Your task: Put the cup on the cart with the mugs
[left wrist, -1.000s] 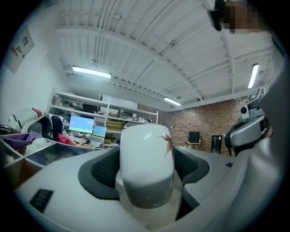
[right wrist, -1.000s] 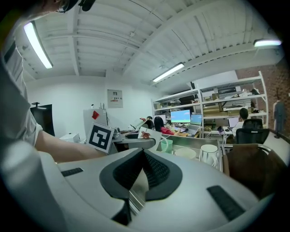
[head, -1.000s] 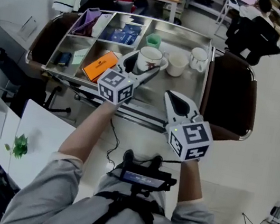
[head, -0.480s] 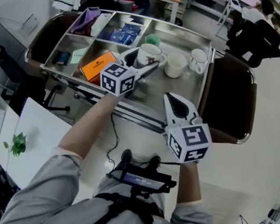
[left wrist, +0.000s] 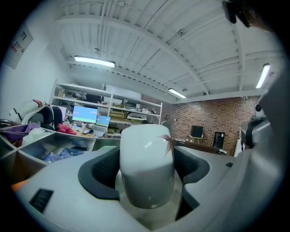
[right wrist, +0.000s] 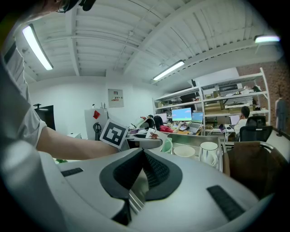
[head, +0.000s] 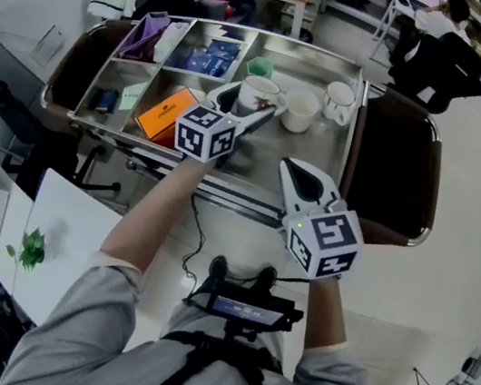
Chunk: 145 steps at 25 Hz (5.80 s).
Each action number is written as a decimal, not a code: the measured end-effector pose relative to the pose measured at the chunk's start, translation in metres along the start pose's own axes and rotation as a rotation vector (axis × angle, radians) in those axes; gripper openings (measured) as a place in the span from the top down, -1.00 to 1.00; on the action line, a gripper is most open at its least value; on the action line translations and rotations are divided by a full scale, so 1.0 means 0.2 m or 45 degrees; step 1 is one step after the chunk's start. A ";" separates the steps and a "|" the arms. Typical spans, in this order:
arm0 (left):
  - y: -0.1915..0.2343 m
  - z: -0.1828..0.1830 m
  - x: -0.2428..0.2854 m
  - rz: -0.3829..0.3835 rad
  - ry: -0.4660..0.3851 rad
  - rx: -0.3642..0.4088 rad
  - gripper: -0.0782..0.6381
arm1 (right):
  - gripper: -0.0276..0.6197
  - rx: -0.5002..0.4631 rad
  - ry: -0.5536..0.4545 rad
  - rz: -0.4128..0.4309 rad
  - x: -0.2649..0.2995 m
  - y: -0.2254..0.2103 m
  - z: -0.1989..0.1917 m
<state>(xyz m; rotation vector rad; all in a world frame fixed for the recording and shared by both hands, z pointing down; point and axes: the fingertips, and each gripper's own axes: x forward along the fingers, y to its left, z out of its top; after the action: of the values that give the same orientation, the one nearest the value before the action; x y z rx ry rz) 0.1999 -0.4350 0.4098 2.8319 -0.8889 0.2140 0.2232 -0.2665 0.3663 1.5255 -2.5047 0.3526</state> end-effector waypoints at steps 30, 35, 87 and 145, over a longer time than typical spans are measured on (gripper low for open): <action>-0.03 -0.12 0.04 -0.098 0.188 -0.049 -0.27 | 0.92 0.020 0.011 0.013 0.04 -0.06 -0.03; -0.04 -0.15 0.05 -0.106 0.224 -0.053 -0.27 | 0.92 0.023 0.015 0.014 0.04 -0.06 -0.04; -0.11 -0.52 0.20 -0.280 0.733 -0.078 -0.27 | 0.92 0.038 0.046 -0.020 0.06 -0.20 -0.09; -0.12 -0.58 0.35 -0.363 1.123 0.095 -0.38 | 0.92 0.097 0.051 -0.047 -0.01 -0.32 -0.15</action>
<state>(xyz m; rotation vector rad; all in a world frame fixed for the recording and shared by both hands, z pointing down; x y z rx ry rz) 0.2607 -0.4305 0.5336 2.4382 -0.2776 1.3215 0.2820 -0.2840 0.4018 1.5741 -2.4559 0.4732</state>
